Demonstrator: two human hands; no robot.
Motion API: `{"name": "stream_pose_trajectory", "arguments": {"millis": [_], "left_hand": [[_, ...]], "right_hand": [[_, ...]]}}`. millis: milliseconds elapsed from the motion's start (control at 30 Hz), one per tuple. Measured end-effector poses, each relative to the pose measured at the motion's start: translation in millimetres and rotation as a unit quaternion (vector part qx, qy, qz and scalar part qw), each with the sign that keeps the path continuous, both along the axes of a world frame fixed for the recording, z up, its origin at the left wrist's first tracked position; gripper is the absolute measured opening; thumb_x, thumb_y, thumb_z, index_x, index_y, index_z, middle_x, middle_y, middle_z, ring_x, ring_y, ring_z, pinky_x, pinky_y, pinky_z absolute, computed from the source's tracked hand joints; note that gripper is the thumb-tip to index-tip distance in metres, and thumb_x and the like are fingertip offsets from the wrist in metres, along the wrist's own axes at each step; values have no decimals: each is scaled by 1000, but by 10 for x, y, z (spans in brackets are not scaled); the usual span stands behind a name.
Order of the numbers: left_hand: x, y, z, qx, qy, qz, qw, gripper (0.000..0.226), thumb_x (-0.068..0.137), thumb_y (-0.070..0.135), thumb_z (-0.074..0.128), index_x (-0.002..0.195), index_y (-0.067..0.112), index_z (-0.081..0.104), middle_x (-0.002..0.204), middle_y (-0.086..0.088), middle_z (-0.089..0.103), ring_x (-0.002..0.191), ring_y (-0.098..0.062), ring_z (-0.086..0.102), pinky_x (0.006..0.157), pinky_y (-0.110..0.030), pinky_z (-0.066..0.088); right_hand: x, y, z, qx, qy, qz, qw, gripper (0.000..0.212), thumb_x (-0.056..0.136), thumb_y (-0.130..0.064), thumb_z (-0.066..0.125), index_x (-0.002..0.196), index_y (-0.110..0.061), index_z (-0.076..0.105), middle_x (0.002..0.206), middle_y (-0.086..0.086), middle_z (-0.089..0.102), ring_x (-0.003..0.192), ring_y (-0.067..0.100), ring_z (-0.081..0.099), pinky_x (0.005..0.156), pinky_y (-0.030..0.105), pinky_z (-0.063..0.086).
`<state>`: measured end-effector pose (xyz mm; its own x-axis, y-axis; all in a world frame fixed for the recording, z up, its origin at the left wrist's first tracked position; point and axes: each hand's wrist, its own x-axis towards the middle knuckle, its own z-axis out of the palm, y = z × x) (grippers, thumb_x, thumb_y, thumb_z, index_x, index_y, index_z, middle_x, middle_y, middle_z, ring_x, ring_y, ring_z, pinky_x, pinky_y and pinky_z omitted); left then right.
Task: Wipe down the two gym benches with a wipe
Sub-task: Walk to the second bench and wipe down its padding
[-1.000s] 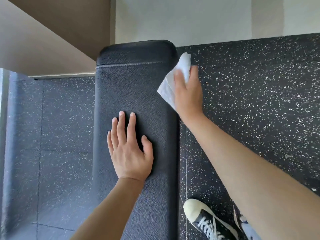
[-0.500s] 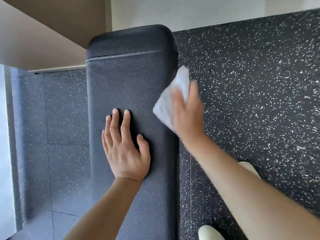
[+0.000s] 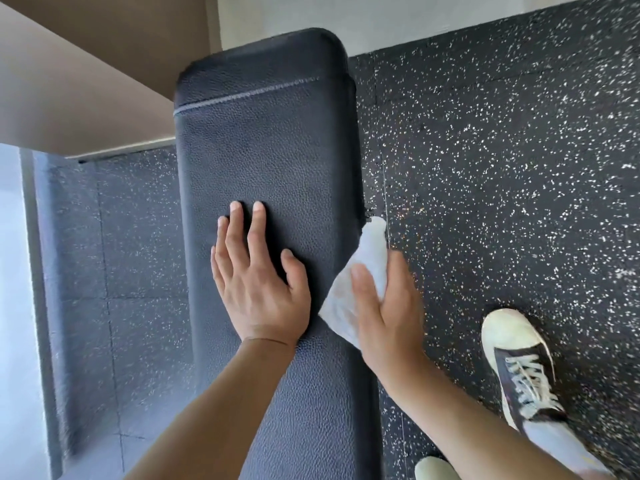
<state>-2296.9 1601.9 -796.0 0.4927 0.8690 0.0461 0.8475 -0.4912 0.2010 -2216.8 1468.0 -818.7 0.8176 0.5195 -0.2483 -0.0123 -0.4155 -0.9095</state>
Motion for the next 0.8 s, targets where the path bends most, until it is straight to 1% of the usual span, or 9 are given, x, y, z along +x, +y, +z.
{"name": "stream_pose_trajectory", "arguments": {"millis": [67,133,200,300,400,533,633,700,800], "left_hand": [[-6,9,-16,8,-5,-7,1000,68,95,35,42,162,25,35,172,-2,29,160,-27,21,129,-51,17],[-5,17,-27,16,-8,-9,1000,67,96,36,41,162,24,36,171,-2,30,159,-27,23,129,-50,17],[-15,20,-35,20,-12,-6,1000,66,96,37,41,161,25,37,171,-2,31,159,-27,24,129,-49,18],[-17,11,-32,16,-21,-6,1000,65,97,37,42,160,25,38,170,-1,32,159,-25,24,130,-48,18],[-10,2,-22,14,-27,-5,1000,65,97,37,42,161,27,39,171,2,31,159,-24,23,130,-47,17],[-33,-13,-15,4,-37,1,999,65,97,37,41,161,30,39,172,3,30,160,-22,22,130,-46,16],[-13,-37,32,-13,-47,-2,999,63,99,33,42,162,27,39,173,0,28,161,-24,19,131,-47,14],[-27,-105,74,-21,-49,-1,999,60,101,26,43,161,23,41,172,-3,29,160,-27,20,130,-47,15],[-195,-359,104,-26,-54,17,998,58,103,17,42,160,21,43,172,-4,31,160,-27,22,130,-47,17]], "right_hand": [[126,130,7,3,-8,-2,1000,29,103,-53,43,88,-29,36,77,-11,45,73,17,48,65,33,31],[416,460,7,7,-21,-15,1000,24,103,-49,44,90,-31,34,77,-12,46,72,19,46,66,36,31],[756,811,-18,4,-27,-34,999,23,104,-43,47,93,-26,37,79,-7,50,74,22,49,67,41,36],[1052,1073,-42,19,-27,-42,999,22,105,-39,50,97,-20,41,86,2,57,82,27,55,76,45,44],[840,855,-22,16,-31,-31,999,22,105,-36,51,95,-20,39,86,0,54,81,26,51,75,46,44],[22,120,-4,15,-32,-36,999,25,105,-38,51,91,-22,39,83,-4,49,78,22,46,70,42,37],[-504,-386,34,-3,-28,-25,999,26,104,-43,49,90,-23,41,82,-6,47,78,22,47,71,44,41],[-610,-517,61,-7,-12,-12,1000,25,103,-44,50,88,-26,39,79,-7,46,75,21,47,69,43,42],[-370,-273,78,-17,11,-18,1000,30,102,-37,54,82,-31,32,72,-10,42,68,20,43,64,38,36]]}}
